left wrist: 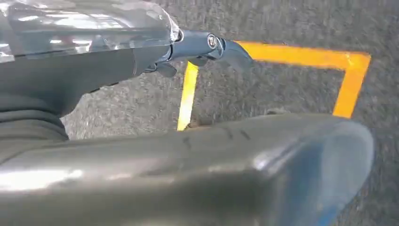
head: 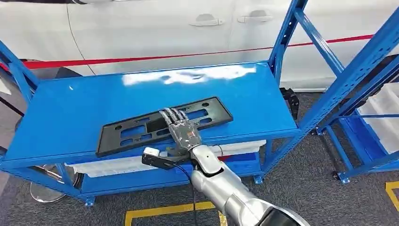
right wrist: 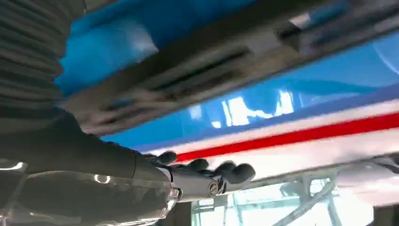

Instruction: Take the parts from the cabinet and place them on the table.

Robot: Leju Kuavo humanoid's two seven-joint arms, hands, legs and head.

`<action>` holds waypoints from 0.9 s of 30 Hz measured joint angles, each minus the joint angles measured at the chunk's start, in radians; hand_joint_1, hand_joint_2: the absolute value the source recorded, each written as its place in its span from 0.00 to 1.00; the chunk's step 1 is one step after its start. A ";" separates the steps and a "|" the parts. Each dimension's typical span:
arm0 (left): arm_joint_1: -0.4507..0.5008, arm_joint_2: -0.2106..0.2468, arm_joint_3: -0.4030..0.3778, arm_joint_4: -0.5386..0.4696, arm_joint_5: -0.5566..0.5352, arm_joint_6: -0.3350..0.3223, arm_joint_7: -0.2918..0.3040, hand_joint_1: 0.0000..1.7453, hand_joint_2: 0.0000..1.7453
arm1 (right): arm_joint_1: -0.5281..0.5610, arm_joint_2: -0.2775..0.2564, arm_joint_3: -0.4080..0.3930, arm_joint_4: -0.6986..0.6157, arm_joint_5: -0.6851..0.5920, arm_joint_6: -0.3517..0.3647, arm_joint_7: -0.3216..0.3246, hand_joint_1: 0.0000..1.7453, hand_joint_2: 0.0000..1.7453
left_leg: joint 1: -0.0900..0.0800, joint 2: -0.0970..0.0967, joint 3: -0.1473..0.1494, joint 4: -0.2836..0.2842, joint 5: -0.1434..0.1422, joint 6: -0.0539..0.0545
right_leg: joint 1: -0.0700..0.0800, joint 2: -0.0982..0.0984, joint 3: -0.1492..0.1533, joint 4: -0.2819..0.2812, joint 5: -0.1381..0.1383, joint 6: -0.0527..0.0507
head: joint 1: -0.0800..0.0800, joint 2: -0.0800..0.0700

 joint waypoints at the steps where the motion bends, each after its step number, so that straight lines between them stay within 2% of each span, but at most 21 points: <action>1: -0.001 -0.002 0.001 0.000 0.000 0.004 -0.001 0.00 0.00 | -0.006 0.003 0.001 0.004 -0.001 0.001 -0.004 0.00 1.00 | 0.000 0.002 0.004 0.000 -0.005 0.007 | -0.001 0.000 -0.040 0.069 -0.028 0.002 | 0.000 0.000; 3: -0.002 -0.002 0.002 0.000 0.001 0.008 0.000 0.00 0.00 | -0.007 0.004 0.003 0.014 -0.005 0.006 -0.007 0.00 1.00 | -0.001 0.001 0.012 0.000 -0.015 0.011 | -0.003 0.000 -0.141 0.226 -0.079 0.006 | 0.000 0.000; 4: -0.002 -0.002 0.002 0.000 0.001 0.011 0.000 0.00 0.00 | -0.006 0.004 0.005 0.020 -0.006 0.009 -0.008 0.00 1.00 | -0.001 -0.001 0.017 0.001 -0.021 0.011 | -0.003 0.000 -0.179 0.274 -0.082 0.007 | 0.000 0.000; 5: 0.000 -0.003 0.002 0.000 0.001 0.013 0.000 0.00 0.00 | -0.005 0.004 0.009 0.026 -0.008 0.014 -0.009 0.00 1.00 | -0.001 -0.002 0.025 0.002 -0.027 0.011 | -0.003 0.000 -0.197 0.277 -0.058 0.006 | 0.000 0.000; 6: 0.002 -0.004 0.003 0.000 0.001 0.016 0.001 0.00 0.00 | -0.007 0.005 0.015 0.029 -0.009 0.018 -0.010 0.00 1.00 | -0.001 -0.003 0.037 0.003 -0.036 0.009 | -0.003 0.000 -0.189 0.230 -0.006 0.003 | 0.000 0.000; 7: 0.002 -0.006 0.003 0.000 0.002 0.030 0.008 0.00 0.00 | -0.008 0.007 0.019 0.032 -0.009 0.019 -0.010 0.01 1.00 | -0.001 -0.004 0.050 0.003 -0.044 0.008 | -0.003 0.000 -0.163 0.155 0.053 -0.001 | 0.000 0.000; 8: 0.002 -0.011 0.005 0.000 0.003 0.049 0.016 0.00 0.00 | -0.011 0.009 0.025 0.034 -0.010 0.023 -0.009 0.74 1.00 | -0.002 -0.004 0.064 0.003 -0.055 0.005 | -0.002 0.000 -0.125 0.057 0.118 -0.007 | 0.000 0.000; 9: 0.003 -0.021 0.007 0.000 0.007 0.067 0.021 0.00 0.00 | -0.013 0.009 0.033 0.037 -0.010 0.024 -0.007 0.74 1.00 | -0.001 -0.004 0.062 0.003 -0.061 0.001 | 0.001 0.001 -0.108 0.011 0.131 -0.015 | 0.000 0.000; 10: -0.003 -0.024 0.010 0.000 0.010 0.089 0.026 0.00 0.00 | -0.021 0.011 0.042 0.041 -0.009 0.028 -0.002 0.91 1.00 | -0.009 -0.005 0.065 0.010 -0.065 -0.007 | 0.006 0.001 -0.102 -0.007 0.124 -0.017 | 0.000 0.000; 11: -0.004 -0.031 0.010 0.000 0.010 0.111 0.029 0.00 0.00 | -0.026 0.012 0.053 0.044 -0.008 0.036 0.007 0.89 1.00 | -0.008 -0.005 0.059 0.009 -0.065 -0.012 | 0.006 0.001 -0.100 -0.015 0.110 -0.022 | 0.000 0.000; 13: -0.004 -0.042 0.011 0.000 0.009 0.139 0.034 0.00 0.00 | -0.033 0.013 0.079 0.051 -0.005 0.046 0.024 0.91 1.00 | -0.004 -0.002 0.063 0.002 -0.069 -0.023 | 0.009 0.006 -0.102 -0.017 0.107 -0.030 | -0.001 0.000; 15: -0.005 -0.047 0.011 0.000 0.007 0.148 0.037 0.00 0.00 | -0.045 0.017 0.102 0.057 -0.005 0.061 0.046 0.95 1.00 | -0.003 0.000 0.063 0.022 -0.088 -0.034 | -0.002 0.006 -0.084 -0.032 0.105 -0.040 | -0.001 0.000; 17: -0.006 -0.050 0.011 0.001 0.005 0.156 0.040 0.00 0.00 | -0.062 0.021 0.129 0.063 -0.003 0.078 0.062 0.96 1.00 | -0.002 0.000 -0.013 0.166 -0.153 -0.041 | -0.002 0.003 -0.075 -0.032 0.098 -0.050 | -0.001 0.000; 19: -0.006 -0.052 0.013 0.001 0.003 0.162 0.043 0.00 0.00 | -0.066 0.021 0.152 0.072 -0.003 0.094 0.079 0.92 1.00 | -0.001 0.001 -0.096 0.305 -0.192 -0.047 | 0.000 0.001 -0.069 -0.031 0.091 -0.052 | -0.001 0.000; 20: -0.005 -0.055 0.016 0.001 0.003 0.166 0.045 0.00 0.00 | -0.067 0.021 0.163 0.078 -0.005 0.102 0.087 0.92 1.00 | -0.001 0.001 -0.114 0.320 -0.176 -0.048 | 0.000 0.002 -0.065 -0.031 0.087 -0.051 | -0.001 0.000; 21: -0.004 -0.055 0.019 0.001 0.003 0.171 0.047 0.00 0.00 | -0.067 0.021 0.173 0.082 -0.006 0.108 0.092 0.92 1.00 | 0.000 0.001 -0.106 0.284 -0.139 -0.047 | -0.001 0.003 -0.060 -0.029 0.083 -0.051 | -0.001 0.000; 23: -0.004 -0.055 0.024 0.001 0.003 0.179 0.050 0.00 0.00 | -0.074 0.023 0.191 0.089 -0.006 0.114 0.101 0.88 1.00 | 0.000 0.002 -0.039 0.117 -0.031 -0.042 | -0.001 0.007 -0.047 -0.026 0.073 -0.045 | -0.001 0.000; 24: -0.004 -0.055 0.025 0.001 0.003 0.180 0.051 0.00 0.00 | -0.077 0.024 0.198 0.091 -0.006 0.116 0.103 0.88 1.00 | 0.000 0.003 -0.011 0.046 0.000 -0.039 | -0.001 0.007 -0.043 -0.026 0.068 -0.042 | -0.001 0.000; 25: -0.005 -0.058 0.026 0.002 0.003 0.182 0.053 0.00 0.00 | -0.085 0.024 0.206 0.093 -0.007 0.123 0.108 0.87 1.00 | -0.007 0.002 0.003 0.024 -0.014 -0.034 | 0.007 0.008 -0.047 -0.022 0.066 -0.036 | -0.001 0.000; 26: -0.007 -0.059 0.026 0.002 0.002 0.185 0.053 0.00 0.00 | -0.089 0.024 0.214 0.095 -0.008 0.127 0.109 0.91 1.00 | -0.007 0.000 0.000 0.021 -0.018 -0.024 | 0.006 0.009 -0.052 -0.023 0.068 -0.031 | -0.001 0.000; 27: -0.006 -0.060 0.026 0.002 0.002 0.187 0.053 0.00 0.00 | -0.089 0.024 0.222 0.097 -0.008 0.127 0.112 0.91 1.00 | -0.008 -0.001 -0.001 0.019 -0.018 -0.022 | 0.006 0.008 -0.051 -0.025 0.068 -0.027 | -0.001 0.000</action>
